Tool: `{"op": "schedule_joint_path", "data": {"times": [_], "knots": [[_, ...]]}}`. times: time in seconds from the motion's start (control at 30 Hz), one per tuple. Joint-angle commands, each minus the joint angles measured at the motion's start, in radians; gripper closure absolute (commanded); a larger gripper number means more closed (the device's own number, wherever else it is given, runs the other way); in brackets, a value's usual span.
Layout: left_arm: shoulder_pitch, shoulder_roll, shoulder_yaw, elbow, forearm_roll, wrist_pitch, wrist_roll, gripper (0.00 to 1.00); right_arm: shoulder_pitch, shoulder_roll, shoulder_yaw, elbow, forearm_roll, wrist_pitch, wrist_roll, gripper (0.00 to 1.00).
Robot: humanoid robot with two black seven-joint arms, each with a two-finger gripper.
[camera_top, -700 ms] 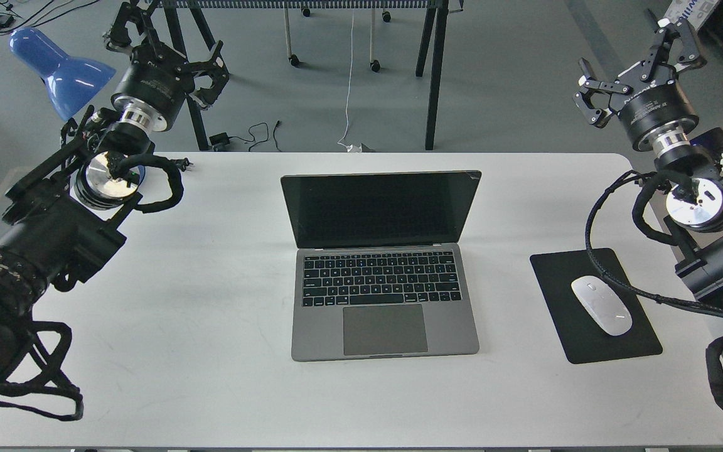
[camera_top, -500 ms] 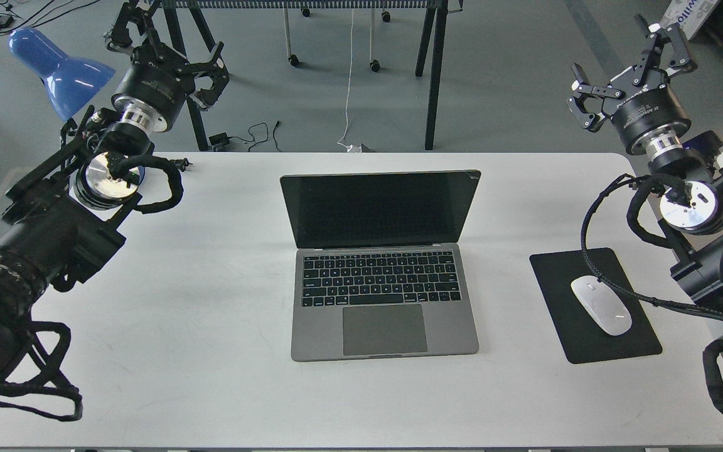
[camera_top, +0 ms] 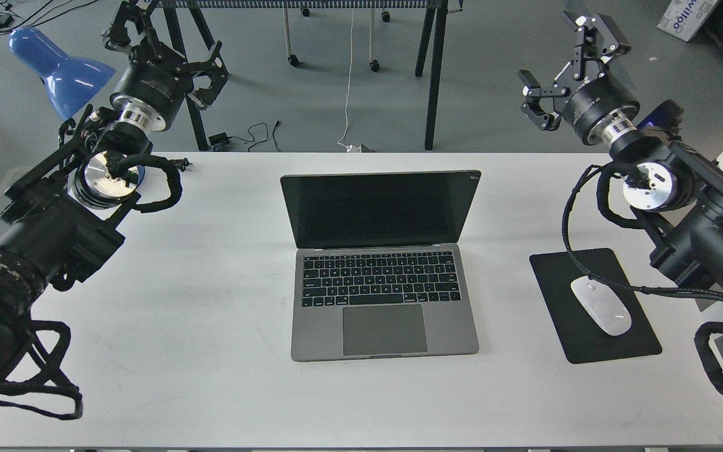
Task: Close notebook with right arm
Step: 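Move the right gripper over the open silver laptop's screen top edge, then push the laptop screen down toward the keyboard with the right gripper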
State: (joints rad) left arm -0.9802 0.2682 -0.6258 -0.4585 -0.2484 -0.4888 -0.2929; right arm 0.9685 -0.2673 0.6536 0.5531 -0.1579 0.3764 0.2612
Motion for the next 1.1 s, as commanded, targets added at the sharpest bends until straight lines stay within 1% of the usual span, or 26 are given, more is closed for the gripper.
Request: {"op": "schedule_joint_path", "data": {"times": [0.0,0.1,0.3,0.5,0.6,0.8,0.93,1.07], "knots": [[0.000,0.000,0.000,0.000,0.000,0.000,0.000,0.00,0.039,0.037,-0.104,-0.013,-0.002,-0.019,0.000,0.00],[0.000,0.000,0.000,0.000,0.000,0.000,0.000,0.00,0.058,0.074,-0.164,-0.021,-0.002,-0.039,0.000,0.00],[0.001,0.000,0.000,0.000,0.000,0.000,0.000,0.00,0.058,0.131,-0.224,-0.035,-0.002,-0.056,-0.003,0.00],[0.001,0.000,0.001,0.000,0.000,0.000,0.000,0.00,0.053,0.160,-0.284,0.007,0.000,-0.056,-0.005,0.00],[0.003,0.000,0.001,0.000,0.000,0.000,0.000,0.00,0.036,0.142,-0.292,0.094,-0.002,-0.065,-0.005,0.00],[0.003,0.000,0.003,0.000,0.000,0.000,0.000,0.00,-0.013,0.043,-0.371,0.286,-0.003,-0.091,-0.011,0.00],[0.005,0.000,0.003,0.000,0.000,0.000,0.000,0.00,-0.031,0.002,-0.384,0.358,-0.003,-0.105,-0.013,0.00],[0.005,0.000,0.003,0.000,0.000,0.000,0.000,0.00,-0.045,-0.030,-0.405,0.395,-0.003,-0.105,-0.023,0.00]]}}
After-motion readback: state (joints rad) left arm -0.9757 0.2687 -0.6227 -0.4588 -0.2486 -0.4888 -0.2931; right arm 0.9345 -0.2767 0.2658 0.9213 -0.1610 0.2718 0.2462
